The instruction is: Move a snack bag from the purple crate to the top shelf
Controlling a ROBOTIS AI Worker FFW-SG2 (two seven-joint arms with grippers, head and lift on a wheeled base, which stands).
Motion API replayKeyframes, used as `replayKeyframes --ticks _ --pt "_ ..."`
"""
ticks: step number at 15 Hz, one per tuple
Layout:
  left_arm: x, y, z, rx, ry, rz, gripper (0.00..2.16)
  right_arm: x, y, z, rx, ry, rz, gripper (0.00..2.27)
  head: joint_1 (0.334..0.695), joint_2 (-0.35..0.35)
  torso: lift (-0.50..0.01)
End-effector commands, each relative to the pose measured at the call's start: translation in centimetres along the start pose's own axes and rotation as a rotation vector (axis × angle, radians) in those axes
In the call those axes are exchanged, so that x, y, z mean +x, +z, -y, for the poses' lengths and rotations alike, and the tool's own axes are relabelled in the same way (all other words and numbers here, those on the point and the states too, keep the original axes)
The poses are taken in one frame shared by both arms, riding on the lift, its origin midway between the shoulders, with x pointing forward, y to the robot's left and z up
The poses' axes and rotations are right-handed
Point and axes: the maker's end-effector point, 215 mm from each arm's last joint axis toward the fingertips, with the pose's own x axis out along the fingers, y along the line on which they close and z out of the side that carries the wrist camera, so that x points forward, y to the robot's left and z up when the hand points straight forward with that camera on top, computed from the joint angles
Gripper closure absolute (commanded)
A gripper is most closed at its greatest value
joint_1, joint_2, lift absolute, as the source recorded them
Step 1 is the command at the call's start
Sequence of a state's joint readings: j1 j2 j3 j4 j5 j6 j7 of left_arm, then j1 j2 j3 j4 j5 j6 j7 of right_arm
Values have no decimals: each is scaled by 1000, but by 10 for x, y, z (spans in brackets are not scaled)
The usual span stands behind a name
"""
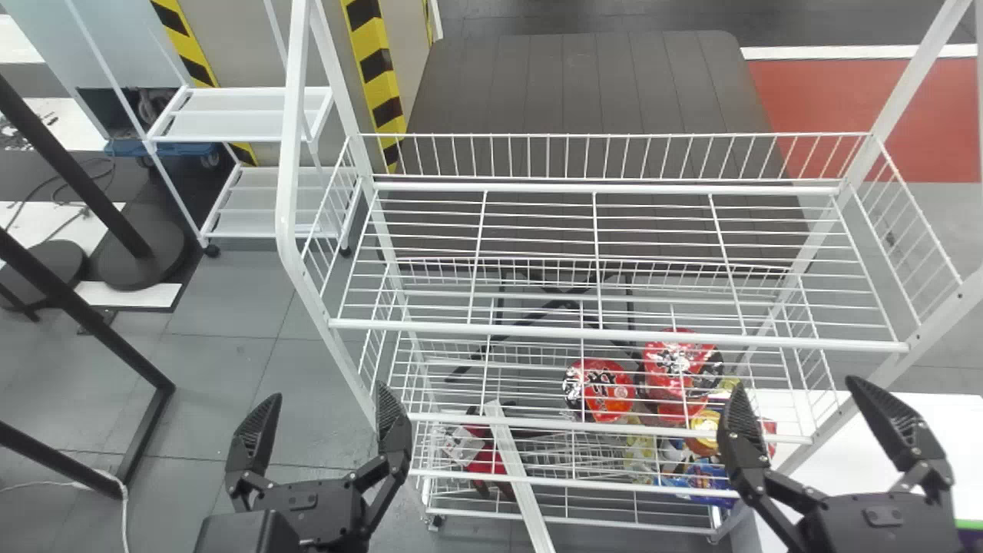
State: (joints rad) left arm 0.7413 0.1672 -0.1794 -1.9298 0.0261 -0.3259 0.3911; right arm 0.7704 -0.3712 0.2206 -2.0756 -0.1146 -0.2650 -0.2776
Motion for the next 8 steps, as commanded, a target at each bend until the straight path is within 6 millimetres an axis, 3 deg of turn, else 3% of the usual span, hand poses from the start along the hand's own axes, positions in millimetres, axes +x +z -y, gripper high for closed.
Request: replayKeyframes --ticks 1,8 --pt "-1 -1 0 0 0 -3 -2 -1 8 13 -7 -21 23 80 695 67 0" --pt "-3 -2 0 0 -1 -5 -2 -4 7 11 -2 -18 22 76 695 46 0"
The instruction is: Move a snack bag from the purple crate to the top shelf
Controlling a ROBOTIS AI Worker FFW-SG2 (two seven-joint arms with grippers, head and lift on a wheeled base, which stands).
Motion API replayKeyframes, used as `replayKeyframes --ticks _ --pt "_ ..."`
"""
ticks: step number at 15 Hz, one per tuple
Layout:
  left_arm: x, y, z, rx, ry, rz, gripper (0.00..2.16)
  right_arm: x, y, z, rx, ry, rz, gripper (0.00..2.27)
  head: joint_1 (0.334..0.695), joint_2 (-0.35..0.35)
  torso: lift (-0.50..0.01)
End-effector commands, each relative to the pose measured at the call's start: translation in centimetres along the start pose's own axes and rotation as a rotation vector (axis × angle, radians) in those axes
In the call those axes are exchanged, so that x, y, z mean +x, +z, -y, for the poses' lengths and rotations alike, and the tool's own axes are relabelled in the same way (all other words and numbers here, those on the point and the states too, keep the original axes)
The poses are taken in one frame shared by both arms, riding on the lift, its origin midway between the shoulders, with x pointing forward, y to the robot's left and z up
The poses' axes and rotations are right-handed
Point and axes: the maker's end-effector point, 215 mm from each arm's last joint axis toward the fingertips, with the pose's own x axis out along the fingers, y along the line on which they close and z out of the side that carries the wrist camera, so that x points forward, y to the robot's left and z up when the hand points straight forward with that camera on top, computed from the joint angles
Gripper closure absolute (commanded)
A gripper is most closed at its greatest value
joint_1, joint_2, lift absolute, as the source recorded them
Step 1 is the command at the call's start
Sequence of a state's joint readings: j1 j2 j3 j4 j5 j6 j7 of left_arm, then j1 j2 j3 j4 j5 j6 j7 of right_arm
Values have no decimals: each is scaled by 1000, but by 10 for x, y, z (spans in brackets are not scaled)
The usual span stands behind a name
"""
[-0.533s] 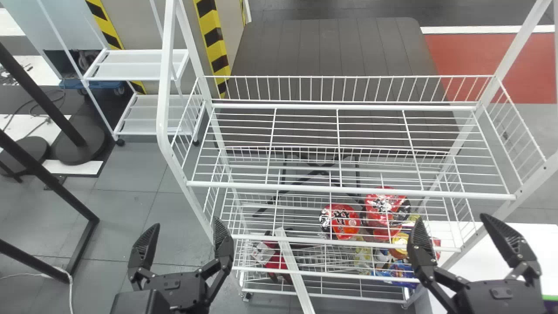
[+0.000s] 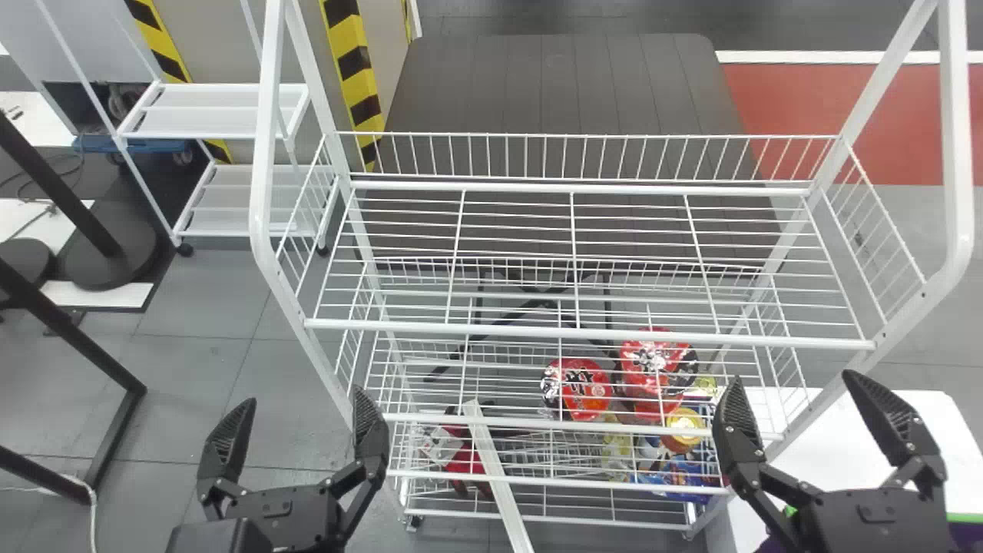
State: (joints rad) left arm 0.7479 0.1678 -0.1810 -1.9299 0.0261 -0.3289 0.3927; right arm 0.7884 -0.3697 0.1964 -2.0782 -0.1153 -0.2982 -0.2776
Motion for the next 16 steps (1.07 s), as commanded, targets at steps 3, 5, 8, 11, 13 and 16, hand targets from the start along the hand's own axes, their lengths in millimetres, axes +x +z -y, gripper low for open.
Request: replayKeyframes --ticks 3,5,8,11,13,16 --pt "0 0 1 0 -4 1 -2 -1 0 -2 3 -1 4 80 695 46 -1" --pt "1 1 1 1 -4 1 -2 -2 0 3 17 -57 -2 80 695 44 -12" --pt "1 2 1 0 -5 2 -2 0 3 2 19 -59 6 80 695 36 -24" --pt "3 2 1 1 -4 3 -2 1 3 2 16 -55 7 80 695 41 -36" --pt "3 1 1 3 -8 0 -2 1 2 2 12 -48 4 80 695 42 -44" --pt "4 0 0 1 -9 -3 -2 2 1 1 8 -41 3 80 695 43 -56"
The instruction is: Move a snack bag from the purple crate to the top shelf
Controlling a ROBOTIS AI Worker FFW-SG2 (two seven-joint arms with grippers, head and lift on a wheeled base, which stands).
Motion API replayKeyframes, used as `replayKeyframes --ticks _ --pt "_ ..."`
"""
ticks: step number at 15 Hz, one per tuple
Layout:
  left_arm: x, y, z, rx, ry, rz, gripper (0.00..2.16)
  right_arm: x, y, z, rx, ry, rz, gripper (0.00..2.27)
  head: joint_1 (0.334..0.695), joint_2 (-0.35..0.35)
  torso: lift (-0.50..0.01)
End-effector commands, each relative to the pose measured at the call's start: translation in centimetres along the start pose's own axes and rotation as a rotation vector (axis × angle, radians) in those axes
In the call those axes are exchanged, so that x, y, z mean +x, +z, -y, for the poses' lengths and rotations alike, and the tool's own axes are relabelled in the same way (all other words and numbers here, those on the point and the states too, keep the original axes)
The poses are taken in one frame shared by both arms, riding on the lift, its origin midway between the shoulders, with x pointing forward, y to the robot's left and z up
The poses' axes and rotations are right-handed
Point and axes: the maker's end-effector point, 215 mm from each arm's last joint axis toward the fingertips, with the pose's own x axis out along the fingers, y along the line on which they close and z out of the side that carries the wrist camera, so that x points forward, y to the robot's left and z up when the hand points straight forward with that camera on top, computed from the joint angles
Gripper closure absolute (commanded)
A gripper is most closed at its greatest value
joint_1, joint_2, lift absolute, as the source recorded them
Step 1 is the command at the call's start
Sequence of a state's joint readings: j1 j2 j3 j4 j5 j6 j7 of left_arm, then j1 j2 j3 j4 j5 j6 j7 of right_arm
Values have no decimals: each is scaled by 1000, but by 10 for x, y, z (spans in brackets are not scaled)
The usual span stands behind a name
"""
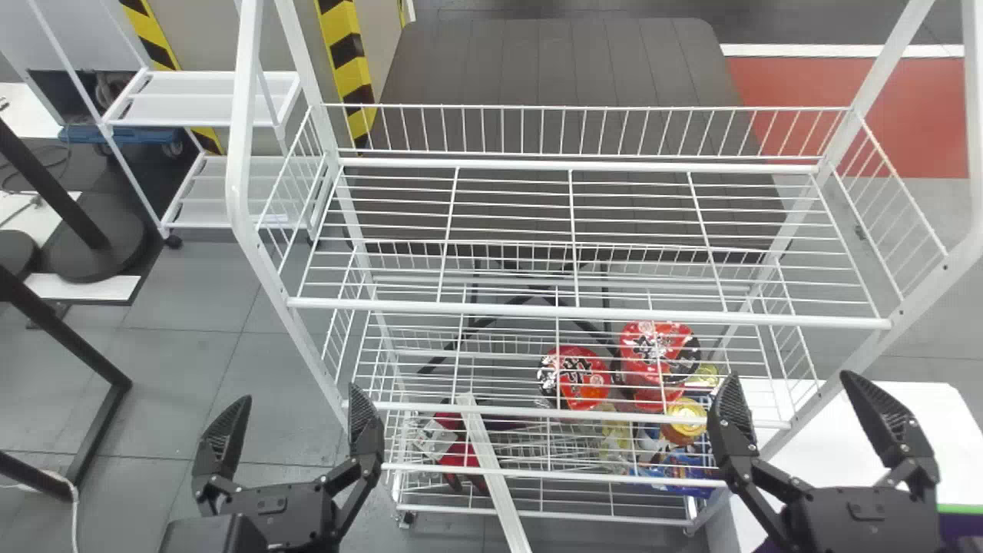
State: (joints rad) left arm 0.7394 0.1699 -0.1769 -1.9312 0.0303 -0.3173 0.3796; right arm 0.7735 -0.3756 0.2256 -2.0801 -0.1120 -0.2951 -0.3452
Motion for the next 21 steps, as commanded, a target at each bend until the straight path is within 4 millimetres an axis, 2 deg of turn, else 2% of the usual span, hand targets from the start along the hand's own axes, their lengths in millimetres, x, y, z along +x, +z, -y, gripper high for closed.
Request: replayKeyframes --ticks 1,5,21 --pt "0 0 -1 -2 0 -1 -2 0 -1 0 -2 3 -3 80 695 44 -61" --pt "0 -2 -1 0 -1 -12 -2 1 -10 0 -17 4 -37 80 695 46 -77" --pt "-2 -5 0 -2 3 -25 -2 0 -15 -1 -21 7 -52 80 695 44 -140"
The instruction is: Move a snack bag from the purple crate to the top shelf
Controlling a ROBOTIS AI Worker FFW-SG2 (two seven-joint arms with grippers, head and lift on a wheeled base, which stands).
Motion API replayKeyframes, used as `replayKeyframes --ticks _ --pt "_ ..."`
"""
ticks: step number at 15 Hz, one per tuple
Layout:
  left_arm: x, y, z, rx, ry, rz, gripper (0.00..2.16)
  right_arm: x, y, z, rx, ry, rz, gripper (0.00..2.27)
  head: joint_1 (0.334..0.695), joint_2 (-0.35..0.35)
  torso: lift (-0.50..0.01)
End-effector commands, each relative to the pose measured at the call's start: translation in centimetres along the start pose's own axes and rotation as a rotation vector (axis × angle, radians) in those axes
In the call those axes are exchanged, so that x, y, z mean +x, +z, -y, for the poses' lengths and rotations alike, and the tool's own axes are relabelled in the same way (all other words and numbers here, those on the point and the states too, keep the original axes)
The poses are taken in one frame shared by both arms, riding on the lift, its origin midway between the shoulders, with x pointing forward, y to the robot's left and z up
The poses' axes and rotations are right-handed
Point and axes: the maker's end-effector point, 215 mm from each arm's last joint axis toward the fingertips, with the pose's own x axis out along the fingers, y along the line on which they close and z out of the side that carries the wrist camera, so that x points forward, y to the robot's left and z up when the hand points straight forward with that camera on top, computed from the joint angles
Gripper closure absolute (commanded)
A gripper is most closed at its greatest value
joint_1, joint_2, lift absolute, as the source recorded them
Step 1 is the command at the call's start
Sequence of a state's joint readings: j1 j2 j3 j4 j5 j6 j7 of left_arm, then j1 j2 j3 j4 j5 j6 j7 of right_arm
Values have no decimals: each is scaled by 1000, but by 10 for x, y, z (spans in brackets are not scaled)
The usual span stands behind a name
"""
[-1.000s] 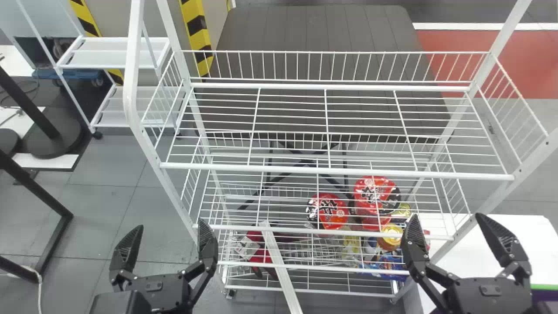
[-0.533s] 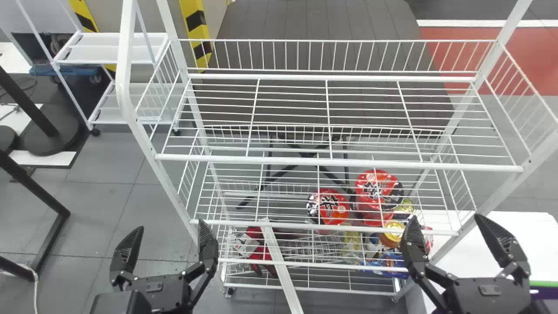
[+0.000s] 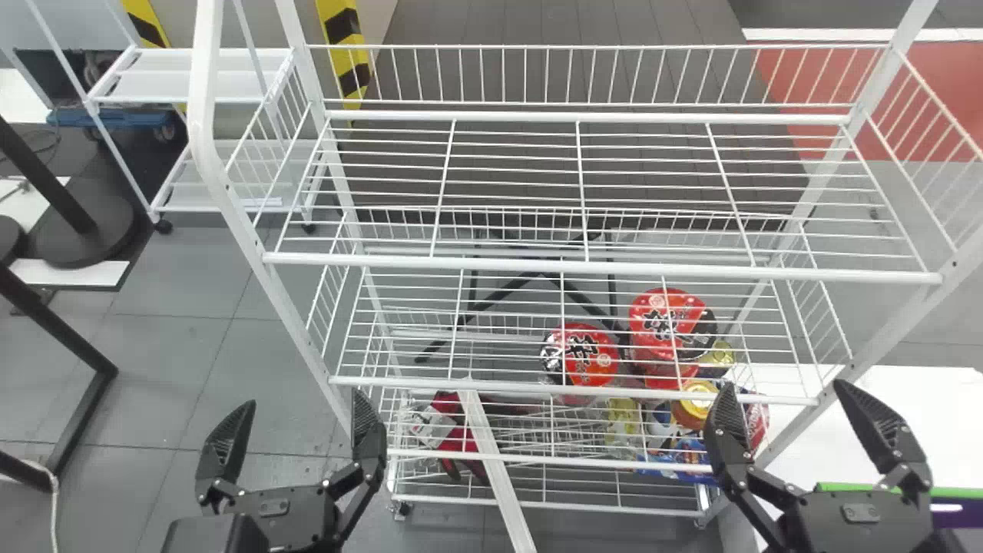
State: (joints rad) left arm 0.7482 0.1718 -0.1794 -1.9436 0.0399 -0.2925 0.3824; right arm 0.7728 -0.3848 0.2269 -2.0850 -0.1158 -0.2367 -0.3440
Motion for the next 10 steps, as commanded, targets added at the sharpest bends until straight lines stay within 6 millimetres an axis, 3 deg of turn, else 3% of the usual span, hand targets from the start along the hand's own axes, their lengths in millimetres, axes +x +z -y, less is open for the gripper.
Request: replayKeyframes --ticks 1,10 --pt "-1 -1 -1 0 3 -1 -2 0 0 0 0 -2 0 80 695 45 -144" --pt "-1 0 -2 -1 9 0 -2 0 -2 1 -5 -1 0 80 695 46 -180"
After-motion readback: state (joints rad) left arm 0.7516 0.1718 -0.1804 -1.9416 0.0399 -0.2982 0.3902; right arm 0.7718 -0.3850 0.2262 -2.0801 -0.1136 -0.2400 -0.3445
